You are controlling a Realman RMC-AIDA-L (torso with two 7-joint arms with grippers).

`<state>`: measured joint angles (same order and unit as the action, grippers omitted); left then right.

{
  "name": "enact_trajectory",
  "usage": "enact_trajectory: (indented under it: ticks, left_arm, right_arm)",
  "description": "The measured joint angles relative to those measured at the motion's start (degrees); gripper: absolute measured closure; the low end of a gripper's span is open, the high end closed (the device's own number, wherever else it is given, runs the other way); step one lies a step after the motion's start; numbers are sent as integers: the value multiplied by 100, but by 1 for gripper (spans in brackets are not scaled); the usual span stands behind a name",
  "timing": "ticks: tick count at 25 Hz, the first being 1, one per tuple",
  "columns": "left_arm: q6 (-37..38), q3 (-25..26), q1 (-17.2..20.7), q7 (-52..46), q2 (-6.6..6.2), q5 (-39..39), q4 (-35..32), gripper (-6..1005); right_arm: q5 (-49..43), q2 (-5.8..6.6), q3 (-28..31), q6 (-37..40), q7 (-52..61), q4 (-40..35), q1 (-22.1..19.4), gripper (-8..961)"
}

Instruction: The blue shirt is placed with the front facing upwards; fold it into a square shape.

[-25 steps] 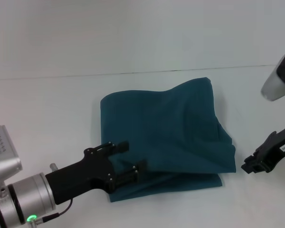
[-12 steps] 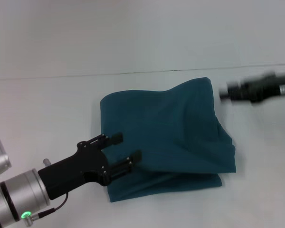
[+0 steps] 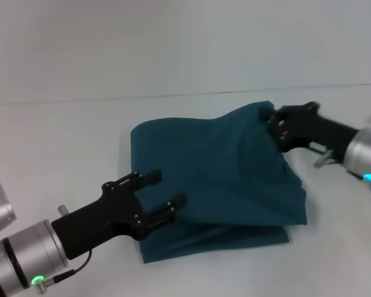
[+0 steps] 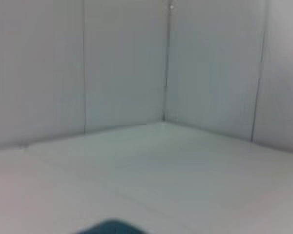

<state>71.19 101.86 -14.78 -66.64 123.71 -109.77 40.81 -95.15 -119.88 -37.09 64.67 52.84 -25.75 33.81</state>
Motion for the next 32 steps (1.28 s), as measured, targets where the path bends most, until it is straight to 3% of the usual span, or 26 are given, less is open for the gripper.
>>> enact_trajectory:
  ticks: [3,9,21,24,32]
  left_arm:
    - [1,1,-17,50,5,0,-29,281]
    - [0,0,-23,73,11,0,-45,281]
    - [-2,0,-8,129,13,0,-176,281]
    - [-2,0,-25,135,12,0,-203,280]
    - [7,-21,-8,135,12,0,-208,280]
  right_arm:
    - [22,-19,6,-552,-551,603,285,954]
    - [39,-41,15,-1898,-871,1449,853,955]
    - [652,1,68,-3514,-438,1591,1082,954]
    - [682,-14,88,-3428,-205,1558,1070,954]
    - [1106,-33,126,-1795,219,1262,499,954]
